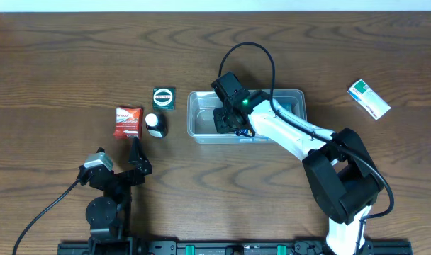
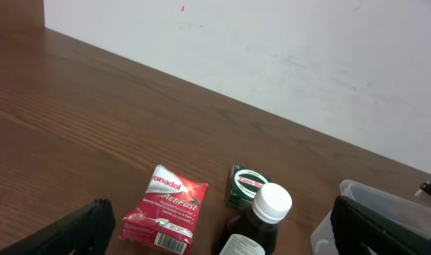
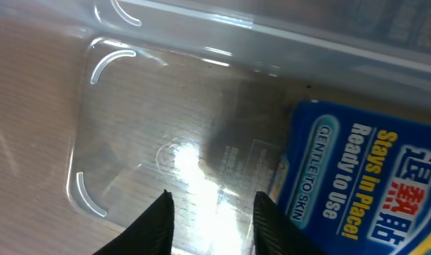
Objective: Pack container
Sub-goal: 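Release the blue box flat in the container, withdraw right gripper, then grasp the white-green Panadol box with the right gripper and lift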
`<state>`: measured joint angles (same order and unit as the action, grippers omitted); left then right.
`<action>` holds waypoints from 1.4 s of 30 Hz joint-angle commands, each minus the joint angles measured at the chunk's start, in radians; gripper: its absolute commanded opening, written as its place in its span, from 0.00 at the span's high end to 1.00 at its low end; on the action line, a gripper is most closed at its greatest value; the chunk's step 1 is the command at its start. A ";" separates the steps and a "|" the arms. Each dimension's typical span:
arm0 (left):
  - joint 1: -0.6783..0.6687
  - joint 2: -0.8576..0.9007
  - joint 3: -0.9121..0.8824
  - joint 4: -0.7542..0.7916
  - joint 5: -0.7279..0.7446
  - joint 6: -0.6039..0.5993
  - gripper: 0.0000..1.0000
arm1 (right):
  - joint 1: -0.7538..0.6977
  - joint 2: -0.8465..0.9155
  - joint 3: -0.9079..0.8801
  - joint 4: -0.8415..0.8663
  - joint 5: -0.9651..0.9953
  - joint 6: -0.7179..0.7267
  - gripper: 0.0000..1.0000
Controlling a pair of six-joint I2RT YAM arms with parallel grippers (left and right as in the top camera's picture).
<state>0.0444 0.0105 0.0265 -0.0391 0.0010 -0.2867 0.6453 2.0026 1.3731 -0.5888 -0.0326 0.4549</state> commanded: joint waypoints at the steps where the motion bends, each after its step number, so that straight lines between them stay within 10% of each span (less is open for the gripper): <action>1: 0.004 -0.005 -0.023 -0.035 -0.009 0.016 0.02 | 0.010 0.012 -0.008 -0.002 0.029 0.001 0.60; 25: 0.004 -0.005 -0.023 -0.035 -0.009 0.016 0.02 | -0.041 -0.038 0.397 -0.345 0.028 -0.067 0.30; 42: 0.004 -0.005 -0.023 -0.035 -0.009 0.016 0.02 | -0.676 -0.082 0.536 -0.541 0.185 -0.490 0.08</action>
<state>0.0444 0.0105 0.0265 -0.0391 0.0010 -0.2867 0.0319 1.9381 1.9427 -1.1427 0.1329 0.0967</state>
